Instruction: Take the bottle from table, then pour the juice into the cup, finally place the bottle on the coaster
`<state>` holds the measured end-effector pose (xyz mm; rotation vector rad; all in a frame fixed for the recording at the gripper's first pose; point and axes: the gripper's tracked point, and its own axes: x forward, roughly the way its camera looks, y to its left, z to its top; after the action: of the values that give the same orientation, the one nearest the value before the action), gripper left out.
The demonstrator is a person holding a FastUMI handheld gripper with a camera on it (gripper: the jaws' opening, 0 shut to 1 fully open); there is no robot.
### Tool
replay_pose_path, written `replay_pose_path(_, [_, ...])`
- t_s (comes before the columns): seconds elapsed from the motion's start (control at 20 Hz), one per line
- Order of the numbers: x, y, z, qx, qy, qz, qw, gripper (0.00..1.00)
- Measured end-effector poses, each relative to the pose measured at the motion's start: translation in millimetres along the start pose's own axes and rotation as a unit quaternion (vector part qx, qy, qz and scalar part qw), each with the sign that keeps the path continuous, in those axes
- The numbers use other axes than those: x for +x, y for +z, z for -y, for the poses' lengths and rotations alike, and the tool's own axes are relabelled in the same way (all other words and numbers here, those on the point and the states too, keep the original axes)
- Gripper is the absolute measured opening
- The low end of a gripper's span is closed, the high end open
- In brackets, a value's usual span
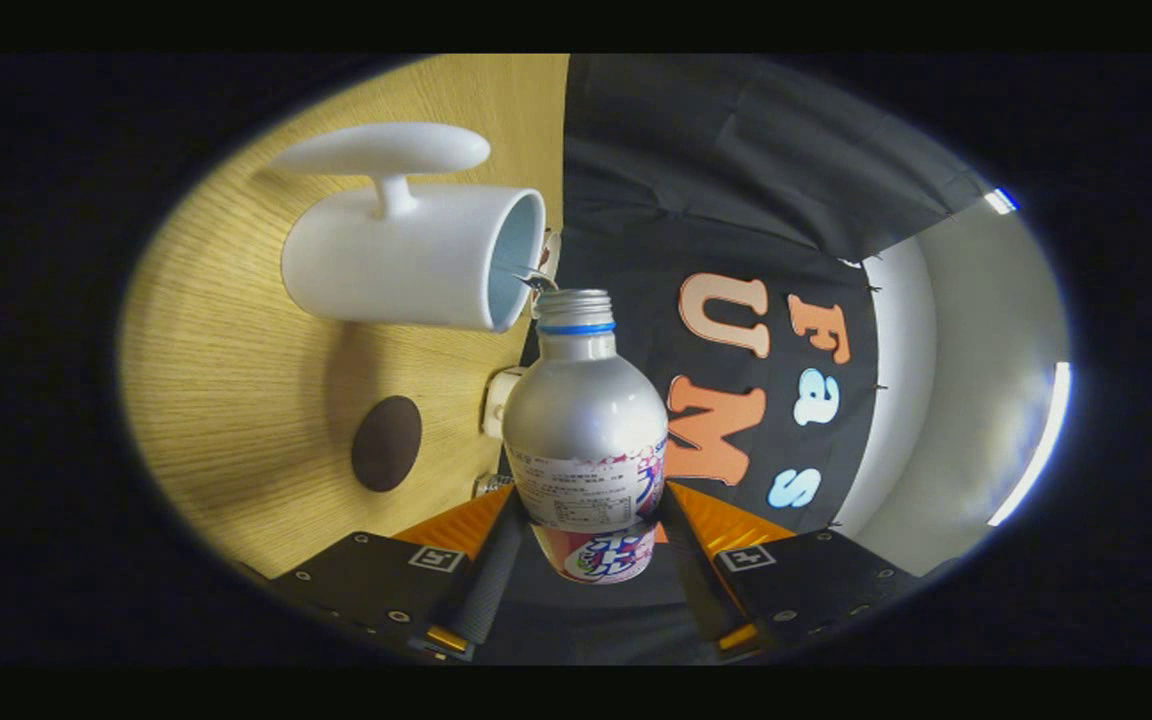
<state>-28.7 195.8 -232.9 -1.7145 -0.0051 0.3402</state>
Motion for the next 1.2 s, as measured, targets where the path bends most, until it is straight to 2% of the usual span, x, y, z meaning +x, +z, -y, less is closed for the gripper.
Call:
replay_pose_path(0.35, [5,-2,3,-0.009,0.004,-0.001,1.000,0.76])
replay_pose_path(1.2, [14,-7,13,-0.029,-0.016,0.000,0.999,0.77])
